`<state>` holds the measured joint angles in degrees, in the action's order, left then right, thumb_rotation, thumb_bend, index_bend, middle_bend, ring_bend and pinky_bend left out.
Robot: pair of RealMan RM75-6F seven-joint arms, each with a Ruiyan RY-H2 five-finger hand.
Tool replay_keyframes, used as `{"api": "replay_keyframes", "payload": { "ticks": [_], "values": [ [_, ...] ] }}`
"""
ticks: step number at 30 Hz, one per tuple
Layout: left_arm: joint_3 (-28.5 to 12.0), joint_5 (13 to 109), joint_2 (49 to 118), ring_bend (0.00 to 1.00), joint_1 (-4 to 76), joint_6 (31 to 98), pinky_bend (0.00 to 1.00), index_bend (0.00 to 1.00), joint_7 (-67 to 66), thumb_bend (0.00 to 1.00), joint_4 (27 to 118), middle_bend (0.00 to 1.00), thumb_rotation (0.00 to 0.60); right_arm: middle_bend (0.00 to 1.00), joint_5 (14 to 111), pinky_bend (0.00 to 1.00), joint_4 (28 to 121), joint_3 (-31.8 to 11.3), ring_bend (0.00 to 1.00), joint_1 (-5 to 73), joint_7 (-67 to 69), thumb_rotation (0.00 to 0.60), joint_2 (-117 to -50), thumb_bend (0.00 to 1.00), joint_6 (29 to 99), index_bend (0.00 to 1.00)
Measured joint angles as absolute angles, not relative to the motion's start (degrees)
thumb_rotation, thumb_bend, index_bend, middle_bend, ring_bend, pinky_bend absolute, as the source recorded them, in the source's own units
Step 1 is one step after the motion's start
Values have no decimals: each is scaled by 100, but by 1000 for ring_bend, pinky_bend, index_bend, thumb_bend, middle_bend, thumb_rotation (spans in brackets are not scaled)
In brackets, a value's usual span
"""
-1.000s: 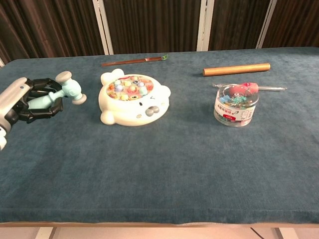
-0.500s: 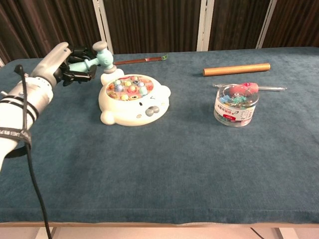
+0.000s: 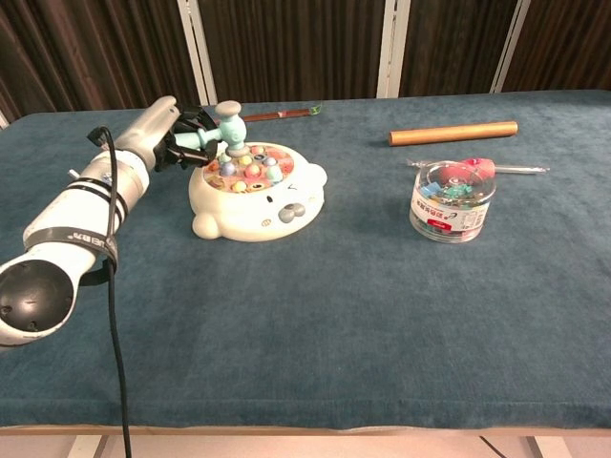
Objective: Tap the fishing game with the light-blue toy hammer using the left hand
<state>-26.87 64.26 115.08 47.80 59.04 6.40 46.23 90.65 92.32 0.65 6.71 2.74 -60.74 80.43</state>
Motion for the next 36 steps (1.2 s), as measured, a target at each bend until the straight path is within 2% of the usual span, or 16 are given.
{"api": "replay_keyframes", "payload": {
  "ticks": [14,22,36],
  "values": [
    [-2585,6357,11718,1000,4918,5698,1000,730,796,869,4064,941,600,0,9081,0,9234,65,0,655,314,600,-6054,305,8074,0],
    [-2600,6190,11647,1000,4908,5489,1000,731,693,871,4194,944,600,0,9102,0,9233,67,0,645,333,600,-6048,305,8103,0],
    [-2573,6383,11705,1000,4975,5906,1000,731,808,868,4332,943,600,0,9154,0,9234,77,0,626,431,600,-6010,305,8159,0]
  ]
}}
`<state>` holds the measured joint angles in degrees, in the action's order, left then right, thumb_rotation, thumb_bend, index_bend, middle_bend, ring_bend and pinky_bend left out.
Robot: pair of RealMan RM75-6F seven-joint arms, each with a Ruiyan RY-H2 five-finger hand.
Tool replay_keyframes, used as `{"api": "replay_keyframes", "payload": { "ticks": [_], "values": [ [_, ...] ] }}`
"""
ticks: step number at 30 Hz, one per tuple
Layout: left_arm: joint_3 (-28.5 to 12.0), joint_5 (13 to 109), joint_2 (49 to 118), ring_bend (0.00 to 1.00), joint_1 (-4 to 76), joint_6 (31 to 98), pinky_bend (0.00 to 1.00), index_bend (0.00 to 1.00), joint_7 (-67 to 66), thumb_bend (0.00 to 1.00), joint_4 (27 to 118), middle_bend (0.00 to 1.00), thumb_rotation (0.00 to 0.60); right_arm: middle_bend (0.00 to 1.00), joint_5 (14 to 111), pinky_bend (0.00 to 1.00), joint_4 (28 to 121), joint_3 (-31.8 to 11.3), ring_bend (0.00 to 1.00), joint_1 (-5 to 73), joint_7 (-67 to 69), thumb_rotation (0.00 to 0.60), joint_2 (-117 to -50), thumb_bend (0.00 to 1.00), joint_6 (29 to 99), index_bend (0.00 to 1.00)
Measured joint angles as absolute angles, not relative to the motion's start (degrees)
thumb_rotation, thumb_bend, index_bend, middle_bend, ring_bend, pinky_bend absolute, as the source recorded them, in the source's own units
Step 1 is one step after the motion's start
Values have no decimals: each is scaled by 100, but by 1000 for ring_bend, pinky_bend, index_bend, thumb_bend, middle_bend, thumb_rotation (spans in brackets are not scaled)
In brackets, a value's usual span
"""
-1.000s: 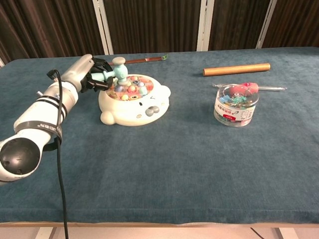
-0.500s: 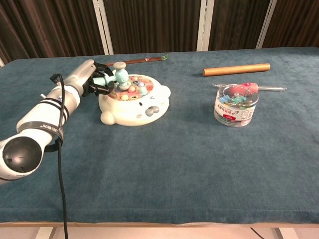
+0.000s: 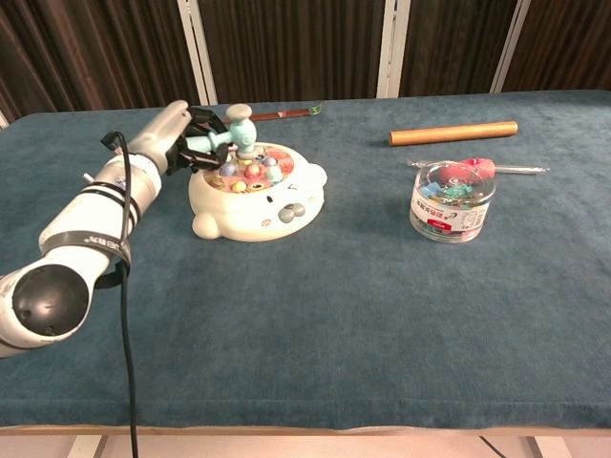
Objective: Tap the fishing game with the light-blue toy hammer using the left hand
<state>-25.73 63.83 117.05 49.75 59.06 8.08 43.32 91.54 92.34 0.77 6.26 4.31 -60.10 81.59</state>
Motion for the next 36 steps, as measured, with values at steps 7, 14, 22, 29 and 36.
{"api": "replay_keyframes", "payload": {
  "ticks": [7,14,22,29,36],
  "values": [
    [-2507,6404,11822,1000,5006,5883,1000,731,778,867,4241,943,600,0,9176,0,9218,82,0,618,480,600,-5991,305,8179,0],
    [-2477,6352,11899,1000,5026,5748,1000,733,713,866,4059,943,600,0,9192,0,9201,84,0,610,509,600,-5983,305,8201,0],
    [-2462,6346,11908,1000,5032,5676,1000,735,734,867,4041,944,600,0,9193,0,9191,80,0,606,500,600,-5992,305,8209,0],
    [-2464,6475,11730,1000,4969,5941,1000,735,783,867,4488,944,600,0,9192,0,9188,88,0,625,464,600,-6010,305,8156,0],
    [-2350,6517,11288,1000,4655,6087,1000,735,705,868,5411,945,600,0,9220,0,9205,105,0,624,417,600,-6024,305,8158,0]
  ]
}}
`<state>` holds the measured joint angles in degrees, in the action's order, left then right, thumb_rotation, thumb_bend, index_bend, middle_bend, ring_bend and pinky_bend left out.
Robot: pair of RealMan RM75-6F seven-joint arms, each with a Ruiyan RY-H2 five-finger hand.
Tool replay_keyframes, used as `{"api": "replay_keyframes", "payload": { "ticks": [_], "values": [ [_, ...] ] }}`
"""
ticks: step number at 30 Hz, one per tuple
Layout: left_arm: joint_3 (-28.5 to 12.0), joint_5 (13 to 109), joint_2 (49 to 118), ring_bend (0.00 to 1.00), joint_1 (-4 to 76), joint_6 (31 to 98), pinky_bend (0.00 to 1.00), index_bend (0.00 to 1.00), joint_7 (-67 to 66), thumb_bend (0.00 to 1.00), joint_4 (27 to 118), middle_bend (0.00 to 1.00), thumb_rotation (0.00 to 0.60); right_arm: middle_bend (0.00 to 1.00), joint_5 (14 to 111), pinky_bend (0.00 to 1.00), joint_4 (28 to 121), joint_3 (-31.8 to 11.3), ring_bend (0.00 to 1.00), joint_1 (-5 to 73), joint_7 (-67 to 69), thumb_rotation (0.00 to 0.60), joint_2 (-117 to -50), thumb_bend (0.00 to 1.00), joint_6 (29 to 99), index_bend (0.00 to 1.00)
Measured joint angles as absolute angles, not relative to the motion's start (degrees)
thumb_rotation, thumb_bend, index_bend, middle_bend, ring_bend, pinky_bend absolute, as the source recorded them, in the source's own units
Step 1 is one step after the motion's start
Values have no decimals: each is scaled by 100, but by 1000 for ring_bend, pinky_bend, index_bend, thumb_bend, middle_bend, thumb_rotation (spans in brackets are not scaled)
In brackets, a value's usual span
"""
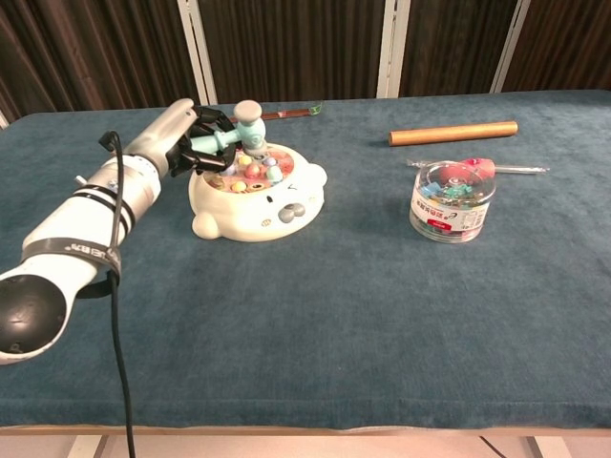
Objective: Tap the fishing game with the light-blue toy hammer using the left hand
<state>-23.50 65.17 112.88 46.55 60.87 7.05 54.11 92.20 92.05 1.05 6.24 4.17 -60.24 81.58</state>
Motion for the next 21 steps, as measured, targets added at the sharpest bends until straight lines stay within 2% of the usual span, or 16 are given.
{"api": "replay_keyframes", "payload": {
  "ticks": [8,12,17,21],
  "values": [
    [-2086,6413,10554,1000,4105,6021,1000,736,666,866,6577,944,600,0,9259,0,9218,132,0,633,373,600,-6039,305,8132,0],
    [-1690,6505,10210,1000,3632,6107,1000,743,758,865,6979,944,600,0,9304,0,9233,152,0,619,373,600,-6042,305,8166,0],
    [-1096,6882,10088,1000,3147,6326,1000,748,1014,862,6858,945,600,0,9332,0,9236,171,0,628,341,600,-6060,305,8143,0],
    [-918,7036,10202,1000,3033,6355,1000,749,1193,859,6445,944,600,0,9366,0,9244,193,0,637,316,600,-6071,305,8127,0]
  ]
}}
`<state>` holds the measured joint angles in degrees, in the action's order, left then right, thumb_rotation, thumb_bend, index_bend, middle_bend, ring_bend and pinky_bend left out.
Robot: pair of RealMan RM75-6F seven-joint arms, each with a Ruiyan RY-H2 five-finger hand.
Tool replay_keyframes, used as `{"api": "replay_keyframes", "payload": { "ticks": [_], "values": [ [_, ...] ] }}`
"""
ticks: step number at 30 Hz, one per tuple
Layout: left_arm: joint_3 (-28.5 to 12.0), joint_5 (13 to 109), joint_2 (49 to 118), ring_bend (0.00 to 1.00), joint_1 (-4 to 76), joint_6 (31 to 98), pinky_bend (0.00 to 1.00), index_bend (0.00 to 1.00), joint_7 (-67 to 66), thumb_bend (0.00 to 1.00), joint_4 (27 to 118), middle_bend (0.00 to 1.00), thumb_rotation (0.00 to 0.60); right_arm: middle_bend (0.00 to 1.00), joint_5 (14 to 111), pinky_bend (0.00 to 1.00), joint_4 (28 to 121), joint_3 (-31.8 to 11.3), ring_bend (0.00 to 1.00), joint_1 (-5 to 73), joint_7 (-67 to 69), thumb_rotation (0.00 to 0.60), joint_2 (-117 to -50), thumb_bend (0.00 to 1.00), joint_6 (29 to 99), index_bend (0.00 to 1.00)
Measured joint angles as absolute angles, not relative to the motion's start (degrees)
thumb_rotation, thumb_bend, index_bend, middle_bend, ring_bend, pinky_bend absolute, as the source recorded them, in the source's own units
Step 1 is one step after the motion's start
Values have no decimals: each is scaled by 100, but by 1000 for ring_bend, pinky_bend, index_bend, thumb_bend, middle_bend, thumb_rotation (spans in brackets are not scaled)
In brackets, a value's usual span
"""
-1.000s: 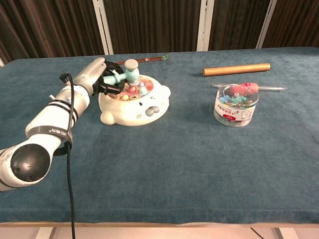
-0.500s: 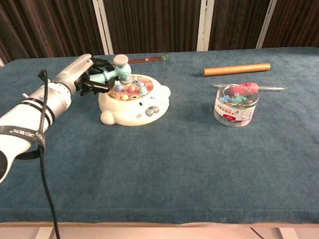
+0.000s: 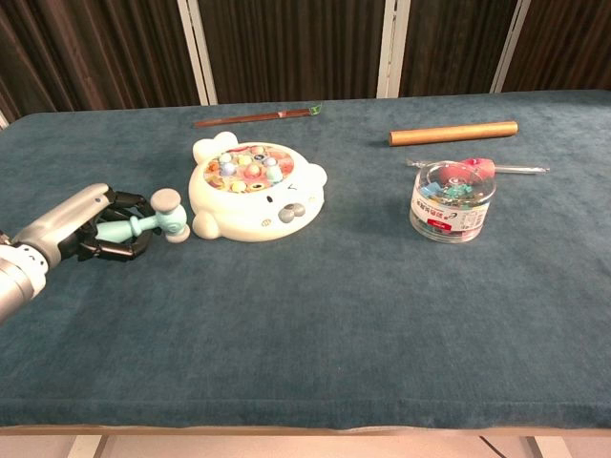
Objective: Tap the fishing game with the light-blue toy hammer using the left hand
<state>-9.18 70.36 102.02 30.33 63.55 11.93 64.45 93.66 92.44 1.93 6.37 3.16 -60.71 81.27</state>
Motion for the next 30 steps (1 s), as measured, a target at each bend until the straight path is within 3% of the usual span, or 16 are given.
{"api": "replay_keyframes", "payload": {
  "ticks": [16,24,30],
  "values": [
    [-1023,7101,10636,981,2989,6145,1000,748,1420,839,5670,886,600,0,9355,0,9249,192,0,635,328,600,-6060,305,8141,0],
    [-1054,7132,10689,839,2970,6109,1000,670,1421,657,5560,760,600,0,9347,0,9255,195,0,648,323,600,-6059,305,8112,0],
    [-1053,7146,10620,730,2972,5975,1000,630,1429,626,5592,703,600,0,9356,0,9261,198,0,641,345,600,-6046,305,8135,0]
  ]
}}
